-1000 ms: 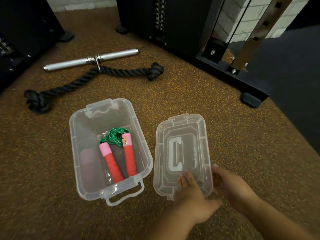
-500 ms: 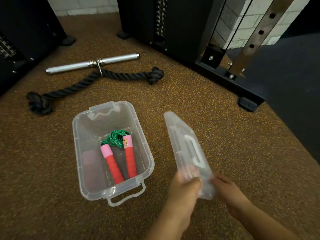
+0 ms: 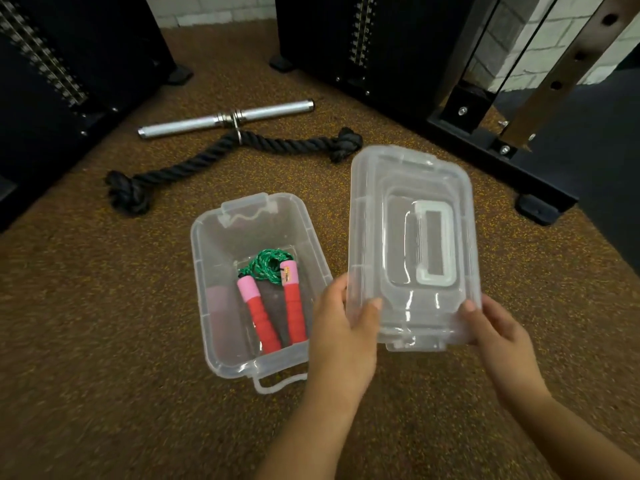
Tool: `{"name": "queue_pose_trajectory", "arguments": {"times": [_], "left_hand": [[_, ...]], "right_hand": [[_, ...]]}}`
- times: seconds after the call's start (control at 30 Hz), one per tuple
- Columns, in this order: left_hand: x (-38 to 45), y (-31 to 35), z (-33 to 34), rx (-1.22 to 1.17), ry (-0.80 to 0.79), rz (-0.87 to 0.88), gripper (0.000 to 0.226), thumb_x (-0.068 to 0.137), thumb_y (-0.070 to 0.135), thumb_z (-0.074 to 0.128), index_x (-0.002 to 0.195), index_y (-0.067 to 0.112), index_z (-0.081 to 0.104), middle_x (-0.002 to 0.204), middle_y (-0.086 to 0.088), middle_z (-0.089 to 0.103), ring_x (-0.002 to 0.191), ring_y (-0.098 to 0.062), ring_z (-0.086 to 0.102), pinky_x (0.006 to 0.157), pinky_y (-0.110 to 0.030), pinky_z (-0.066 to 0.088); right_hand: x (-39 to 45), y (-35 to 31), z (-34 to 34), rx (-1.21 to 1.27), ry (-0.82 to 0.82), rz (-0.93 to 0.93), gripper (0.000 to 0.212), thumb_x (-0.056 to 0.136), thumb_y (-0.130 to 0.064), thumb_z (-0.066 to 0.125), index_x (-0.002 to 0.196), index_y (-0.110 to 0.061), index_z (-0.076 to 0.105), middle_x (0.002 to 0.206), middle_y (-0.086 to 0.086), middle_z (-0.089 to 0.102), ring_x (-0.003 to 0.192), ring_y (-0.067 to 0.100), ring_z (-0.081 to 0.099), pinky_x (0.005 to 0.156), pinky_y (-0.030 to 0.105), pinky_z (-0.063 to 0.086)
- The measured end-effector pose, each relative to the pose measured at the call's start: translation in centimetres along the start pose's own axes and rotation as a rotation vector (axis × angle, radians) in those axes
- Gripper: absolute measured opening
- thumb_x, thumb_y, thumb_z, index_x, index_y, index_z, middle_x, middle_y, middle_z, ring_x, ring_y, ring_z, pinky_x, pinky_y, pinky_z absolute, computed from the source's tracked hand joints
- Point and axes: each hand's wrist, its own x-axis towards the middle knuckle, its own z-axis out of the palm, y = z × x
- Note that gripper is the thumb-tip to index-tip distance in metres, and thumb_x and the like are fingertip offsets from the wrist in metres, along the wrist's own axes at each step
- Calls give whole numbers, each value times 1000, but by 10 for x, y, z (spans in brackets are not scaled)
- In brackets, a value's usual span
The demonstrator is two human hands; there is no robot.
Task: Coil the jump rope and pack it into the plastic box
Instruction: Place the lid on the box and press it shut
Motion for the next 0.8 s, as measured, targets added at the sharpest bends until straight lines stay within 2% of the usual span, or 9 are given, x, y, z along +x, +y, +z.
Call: {"name": "queue_pose_trajectory", "arguments": {"times": [0.07, 0.13, 0.23, 0.3, 0.4, 0.53, 0.6, 0.73, 0.8], "left_hand": [[7, 2, -23, 136, 147, 42, 44, 84, 35, 65, 127, 25, 57, 117, 5, 52, 110, -18, 56, 100, -38, 46], [10, 3, -49, 213, 240, 20, 48, 81, 40, 65, 126, 24, 60, 114, 1, 46, 108, -23, 56, 100, -42, 46], [6, -3, -85, 278, 326, -49, 41, 84, 34, 66, 122, 19, 64, 102, 4, 43, 105, -22, 54, 101, -37, 44], [1, -12, -105, 328, 384, -98, 46, 85, 33, 66, 125, 13, 62, 98, 5, 39, 107, -22, 51, 103, -34, 41], [-6, -30, -125, 328, 410, -169, 47, 87, 34, 63, 125, 8, 61, 111, -1, 39, 112, -22, 47, 101, -27, 37], [-12, -46, -136, 276, 394, -183, 32, 90, 28, 59, 117, 11, 66, 114, -2, 42, 108, -17, 47, 92, -21, 31], [-14, -51, -137, 262, 365, -180, 32, 92, 28, 57, 120, 16, 65, 118, -2, 46, 112, -19, 48, 93, -23, 32], [-19, -58, -138, 265, 333, -146, 30, 95, 25, 51, 124, 24, 60, 112, 5, 51, 105, -14, 50, 87, -25, 35], [-22, -62, -138, 270, 329, -156, 30, 95, 24, 50, 124, 24, 60, 114, 5, 53, 109, -16, 51, 91, -28, 38]], "right_hand": [[1, -11, 15, -92, 17, -110, 20, 90, -30, 56, 107, -35, 67, 98, -7, 70, 95, 11, 65, 78, 29, 55], [4, -19, 32, -232, 20, -197, 31, 88, -37, 59, 118, -30, 64, 104, 0, 63, 97, 13, 61, 78, 25, 50], [7, -32, 62, -360, -42, -314, 34, 88, -39, 58, 121, -30, 62, 93, 3, 54, 88, 2, 54, 71, 10, 40], [6, -40, 84, -388, -105, -336, 36, 88, -37, 58, 124, -31, 60, 87, 1, 48, 80, -1, 50, 68, 5, 39], [4, -42, 111, -438, -187, -346, 41, 88, -38, 58, 128, -30, 57, 86, -1, 45, 82, 9, 51, 68, 9, 39], [2, -35, 129, -512, -266, -322, 48, 89, -42, 54, 134, -27, 50, 92, -3, 44, 85, 6, 51, 68, 6, 40], [-1, -29, 129, -550, -279, -305, 50, 89, -43, 53, 136, -25, 48, 94, -3, 44, 88, 9, 51, 69, 10, 41], [-14, -19, 124, -555, -296, -298, 47, 90, -41, 54, 135, -27, 47, 95, -3, 43, 86, 10, 51, 70, 15, 41], [-20, -14, 122, -573, -318, -280, 46, 90, -40, 53, 135, -29, 46, 97, -4, 44, 87, 8, 51, 70, 15, 41]]}}
